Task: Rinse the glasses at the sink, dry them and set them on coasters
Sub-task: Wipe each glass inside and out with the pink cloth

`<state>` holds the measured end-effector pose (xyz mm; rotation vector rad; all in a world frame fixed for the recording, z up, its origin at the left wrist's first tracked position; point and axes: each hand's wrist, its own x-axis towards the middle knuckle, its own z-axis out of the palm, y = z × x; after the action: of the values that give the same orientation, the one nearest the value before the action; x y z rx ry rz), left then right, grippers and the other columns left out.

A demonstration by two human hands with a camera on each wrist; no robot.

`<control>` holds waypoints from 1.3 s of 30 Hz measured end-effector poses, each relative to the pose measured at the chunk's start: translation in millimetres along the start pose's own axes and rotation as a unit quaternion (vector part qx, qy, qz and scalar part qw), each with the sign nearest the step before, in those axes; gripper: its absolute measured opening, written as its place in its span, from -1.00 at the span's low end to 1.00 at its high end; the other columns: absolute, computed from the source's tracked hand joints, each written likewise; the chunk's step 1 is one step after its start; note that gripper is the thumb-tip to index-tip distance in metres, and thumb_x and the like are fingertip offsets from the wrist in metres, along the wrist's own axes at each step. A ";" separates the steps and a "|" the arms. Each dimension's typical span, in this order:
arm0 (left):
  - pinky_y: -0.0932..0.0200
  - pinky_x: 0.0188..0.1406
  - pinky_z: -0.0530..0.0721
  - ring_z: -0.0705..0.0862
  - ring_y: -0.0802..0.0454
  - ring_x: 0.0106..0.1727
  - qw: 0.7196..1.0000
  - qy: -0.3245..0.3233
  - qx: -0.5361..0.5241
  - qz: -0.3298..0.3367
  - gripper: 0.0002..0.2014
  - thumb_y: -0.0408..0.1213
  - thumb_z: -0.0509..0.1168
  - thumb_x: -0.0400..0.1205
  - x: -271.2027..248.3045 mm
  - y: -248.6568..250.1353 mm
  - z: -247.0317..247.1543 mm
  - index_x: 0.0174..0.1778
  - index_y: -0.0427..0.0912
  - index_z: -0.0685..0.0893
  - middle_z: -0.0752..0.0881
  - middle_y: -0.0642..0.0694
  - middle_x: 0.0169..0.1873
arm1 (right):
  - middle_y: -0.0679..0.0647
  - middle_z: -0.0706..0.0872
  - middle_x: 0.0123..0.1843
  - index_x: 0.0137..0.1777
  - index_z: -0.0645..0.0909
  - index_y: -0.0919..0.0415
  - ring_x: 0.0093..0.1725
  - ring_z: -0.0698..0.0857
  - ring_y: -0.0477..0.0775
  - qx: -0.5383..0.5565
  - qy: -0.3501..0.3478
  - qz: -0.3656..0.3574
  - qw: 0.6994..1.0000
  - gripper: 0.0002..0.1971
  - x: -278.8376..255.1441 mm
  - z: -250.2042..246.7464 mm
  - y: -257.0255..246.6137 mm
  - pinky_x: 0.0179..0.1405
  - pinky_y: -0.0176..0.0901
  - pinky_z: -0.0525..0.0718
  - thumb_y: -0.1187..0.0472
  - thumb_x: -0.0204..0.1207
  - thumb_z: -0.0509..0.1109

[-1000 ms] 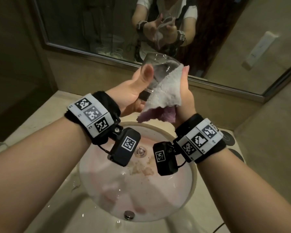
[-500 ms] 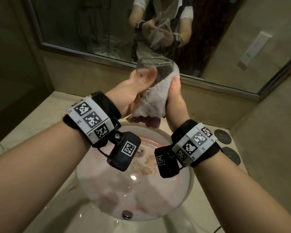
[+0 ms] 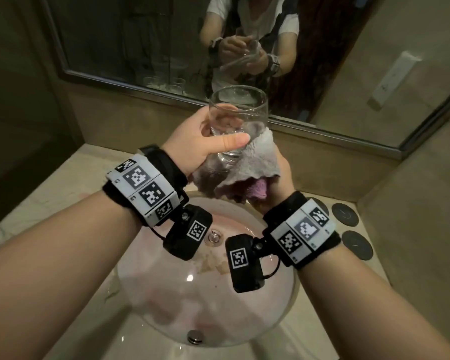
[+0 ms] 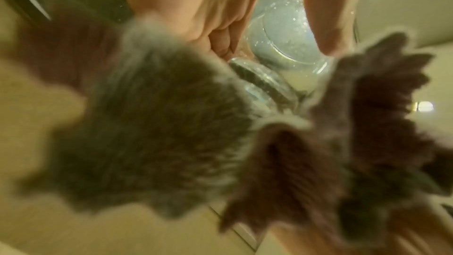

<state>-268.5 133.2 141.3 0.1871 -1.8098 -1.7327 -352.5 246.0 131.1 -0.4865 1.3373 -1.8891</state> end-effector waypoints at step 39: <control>-0.05 0.07 0.69 0.69 -0.09 0.07 0.993 -0.031 -0.066 -0.092 -0.16 0.20 0.66 -0.11 -24.8 -6.5 -30.6 0.04 -0.04 0.59 0.69 -0.09 0.02 | -0.05 0.68 0.11 0.17 0.46 -0.19 0.05 0.71 -0.06 -0.495 -0.212 -0.261 0.801 -0.76 -11.7 4.1 -58.7 0.03 -0.08 0.67 -0.13 0.56 0.10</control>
<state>-234.8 118.6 125.4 0.2547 -1.7594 -2.0005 -363.4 262.1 187.8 -1.8426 1.9069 -1.1407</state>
